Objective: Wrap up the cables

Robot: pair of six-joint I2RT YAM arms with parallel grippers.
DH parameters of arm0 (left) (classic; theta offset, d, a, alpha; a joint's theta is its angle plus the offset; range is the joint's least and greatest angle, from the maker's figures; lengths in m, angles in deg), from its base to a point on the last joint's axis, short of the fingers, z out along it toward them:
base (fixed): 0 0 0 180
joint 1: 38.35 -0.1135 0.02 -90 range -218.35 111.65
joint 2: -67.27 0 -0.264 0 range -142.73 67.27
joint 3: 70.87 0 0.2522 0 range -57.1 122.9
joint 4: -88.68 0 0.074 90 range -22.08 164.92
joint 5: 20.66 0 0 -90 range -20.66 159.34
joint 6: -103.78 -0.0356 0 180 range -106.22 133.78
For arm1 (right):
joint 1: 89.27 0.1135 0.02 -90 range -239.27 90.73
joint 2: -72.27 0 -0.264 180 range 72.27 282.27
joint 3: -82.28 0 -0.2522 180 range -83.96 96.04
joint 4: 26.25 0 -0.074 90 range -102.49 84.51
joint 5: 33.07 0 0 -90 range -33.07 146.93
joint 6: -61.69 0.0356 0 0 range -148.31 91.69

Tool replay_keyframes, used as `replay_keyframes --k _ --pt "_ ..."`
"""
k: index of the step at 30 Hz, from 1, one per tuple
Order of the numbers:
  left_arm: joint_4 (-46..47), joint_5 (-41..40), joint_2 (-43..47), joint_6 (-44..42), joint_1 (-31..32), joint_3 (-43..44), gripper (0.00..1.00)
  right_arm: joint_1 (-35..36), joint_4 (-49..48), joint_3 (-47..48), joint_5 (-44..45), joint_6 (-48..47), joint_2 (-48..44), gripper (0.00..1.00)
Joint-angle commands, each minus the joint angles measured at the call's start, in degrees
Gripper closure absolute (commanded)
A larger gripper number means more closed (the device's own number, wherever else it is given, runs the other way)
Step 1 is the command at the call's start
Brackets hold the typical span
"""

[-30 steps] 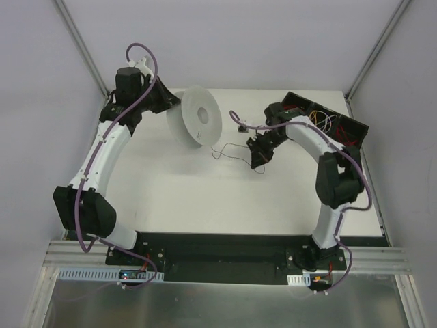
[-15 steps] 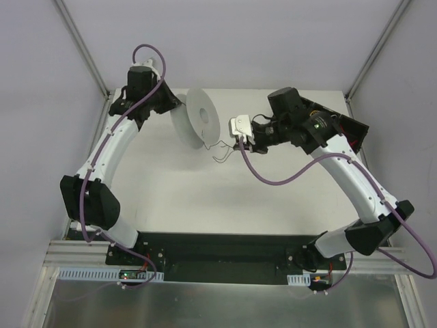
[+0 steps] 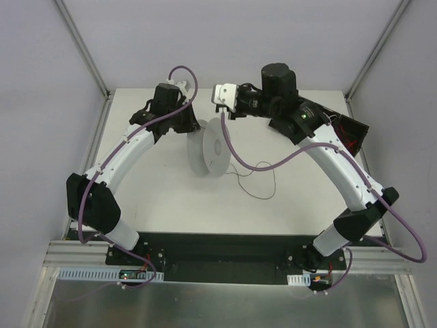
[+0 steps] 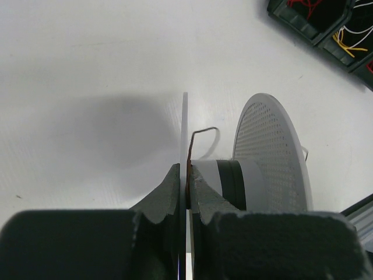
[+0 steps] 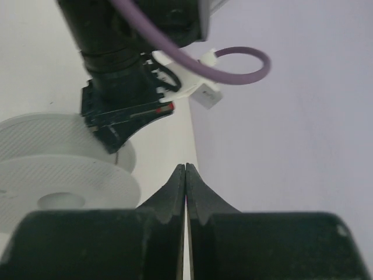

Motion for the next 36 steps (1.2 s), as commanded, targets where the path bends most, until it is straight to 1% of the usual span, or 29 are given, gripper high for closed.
replay_keyframes --k 1,2,3,4,5,6,7,8,9,11,13,15,17,19,21,24,26,30,33,36 --pt "1.8 0.3 4.5 -0.7 0.3 -0.5 1.00 -1.3 -4.5 6.5 0.8 5.3 3.1 1.00" --pt "1.9 0.1 4.5 -0.9 0.2 -0.3 1.00 -2.0 -2.6 6.7 0.6 5.2 3.1 0.99" --pt "1.9 -0.3 4.7 -1.0 0.0 -0.3 1.00 -2.8 -1.0 6.0 1.0 5.4 3.1 0.96" --pt "1.9 -0.7 5.0 -1.1 -0.6 -0.3 1.00 -4.5 0.4 4.6 0.5 6.8 2.4 0.87" --pt "2.2 -0.5 5.2 -1.3 -1.3 -0.4 1.00 -6.8 1.7 2.4 -1.1 8.8 1.5 0.76" --pt "2.9 0.2 5.2 -1.4 -2.4 -0.6 1.00 -9.4 2.7 -0.2 -3.6 10.7 0.5 0.62" --pt "3.4 1.2 5.2 -1.6 -3.3 -0.6 1.00 -11.8 4.3 -3.1 -5.6 11.3 -0.1 0.46" --pt "3.4 2.5 4.9 -2.1 -4.0 -0.5 1.00 -13.9 6.9 -5.6 -6.6 11.4 -0.4 0.36" --pt "3.3 3.3 4.6 -2.6 -4.4 -0.3 1.00 -15.8 10.3 -7.2 -8.0 9.8 -0.2 0.29" --pt "4.0 5.4 4.4 -4.1 -4.8 -0.1 1.00 -19.3 19.2 -8.7 -9.4 7.5 1.7 0.22" --pt "4.4 6.4 4.5 -5.4 -4.7 -0.3 1.00 -21.7 29.4 -8.2 -11.2 5.4 4.9 0.20" --pt "4.6 6.5 4.5 -5.4 -4.8 -0.7 1.00 -22.7 35.3 -9.4 -12.5 5.8 7.1 0.20" --pt "4.9 6.4 4.7 -5.4 -4.8 -1.2 1.00 -22.1 35.1 -13.8 -12.3 9.1 7.5 0.20" --pt "5.8 6.8 5.1 -4.7 -5.1 -2.1 1.00 -20.0 32.1 -19.0 -7.0 13.2 7.8 0.21" --pt "6.5 7.5 5.3 -4.1 -5.5 -2.7 1.00 -19.3 28.1 -21.7 -3.2 17.2 8.6 0.21" --pt "7.6 8.9 6.0 -4.1 -5.9 -3.3 1.00 -20.8 26.7 -20.5 2.5 22.4 11.5 0.23" --pt "8.5 9.9 6.5 -4.8 -6.3 -3.5 1.00 -24.0 24.9 -20.2 5.2 24.9 12.7 0.25" --pt "10.9 11.9 6.9 -6.3 -6.8 -3.6 1.00 -27.5 22.3 -20.7 9.6 27.3 15.0 0.24" --pt "12.5 14.7 6.8 -7.2 -6.9 -3.9 1.00 -28.7 22.5 -18.8 7.3 28.3 18.7 0.23" --pt "13.9 16.9 6.9 -7.0 -7.0 -3.9 1.00 -28.9 24.4 -15.3 2.2 28.8 23.0 0.23"
